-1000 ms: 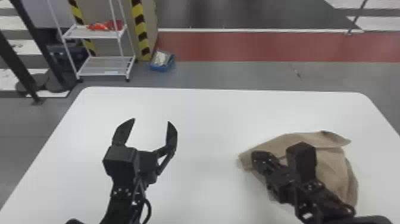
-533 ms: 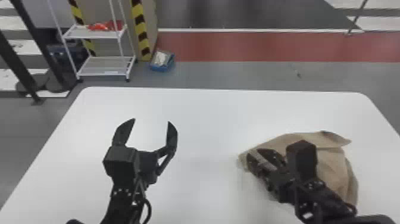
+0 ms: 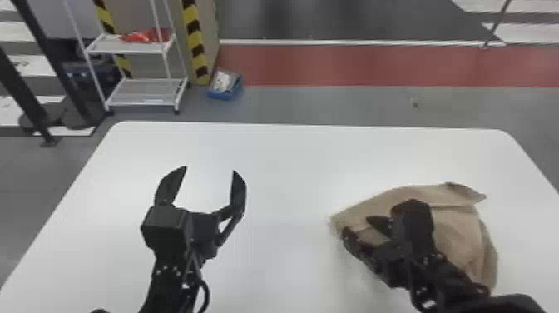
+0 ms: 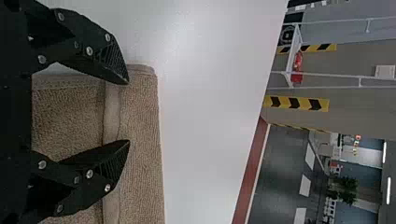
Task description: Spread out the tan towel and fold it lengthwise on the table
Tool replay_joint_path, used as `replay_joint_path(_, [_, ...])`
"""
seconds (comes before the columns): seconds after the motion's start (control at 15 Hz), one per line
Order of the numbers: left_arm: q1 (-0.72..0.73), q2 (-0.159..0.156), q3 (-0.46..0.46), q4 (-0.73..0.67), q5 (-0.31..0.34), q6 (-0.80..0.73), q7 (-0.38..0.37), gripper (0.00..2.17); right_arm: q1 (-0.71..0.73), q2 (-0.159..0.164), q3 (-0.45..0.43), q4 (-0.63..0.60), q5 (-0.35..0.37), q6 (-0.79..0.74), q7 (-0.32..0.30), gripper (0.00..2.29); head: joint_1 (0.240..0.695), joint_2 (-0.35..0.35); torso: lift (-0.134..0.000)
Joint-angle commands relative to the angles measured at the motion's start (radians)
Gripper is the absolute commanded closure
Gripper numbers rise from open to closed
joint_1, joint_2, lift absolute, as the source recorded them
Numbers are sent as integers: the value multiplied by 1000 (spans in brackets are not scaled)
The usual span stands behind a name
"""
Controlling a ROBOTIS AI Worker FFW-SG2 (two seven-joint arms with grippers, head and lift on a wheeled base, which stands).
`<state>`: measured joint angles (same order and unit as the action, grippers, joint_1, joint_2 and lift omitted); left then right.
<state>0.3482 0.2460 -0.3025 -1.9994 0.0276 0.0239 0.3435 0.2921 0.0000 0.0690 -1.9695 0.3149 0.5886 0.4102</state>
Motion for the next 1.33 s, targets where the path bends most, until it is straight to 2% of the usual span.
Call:
replay_joint_path(0.0, [2, -1, 0, 1, 0, 0, -1, 147, -4, 1, 0, -6, 0, 30, 2, 1170, 695, 9, -124])
replay_joint_path(0.07, [3, -1, 0, 1, -2, 0, -1, 147, -16, 1, 0, -8, 0, 64, 4, 1328, 695, 8, -124])
replay_joint_path(0.27, [8, -1, 0, -1, -3, -3, 0, 147, -30, 1, -5, -12, -8, 92, 4, 1538, 695, 4, -124])
replay_joint_path(0.6, [14, 1, 2, -4, -6, -18, 3, 147, -25, 1, -12, -58, -39, 107, 1, 1541, 695, 1, -124])
replay_joint_path(0.87, [9, -2, 0, 7, -6, -22, 2, 147, 19, 1, 2, -244, -83, 123, 1, 1541, 695, 4, -124])
replay_joint_path(1.07, [8, -4, 2, 14, -6, -37, 6, 147, 24, 1, 11, -411, -120, 199, 4, 1541, 695, 17, -124])
replay_joint_path(1.27, [15, -1, 2, 13, -8, -46, 20, 147, 10, 1, -40, -569, -221, 254, 4, 1541, 695, 32, -124])
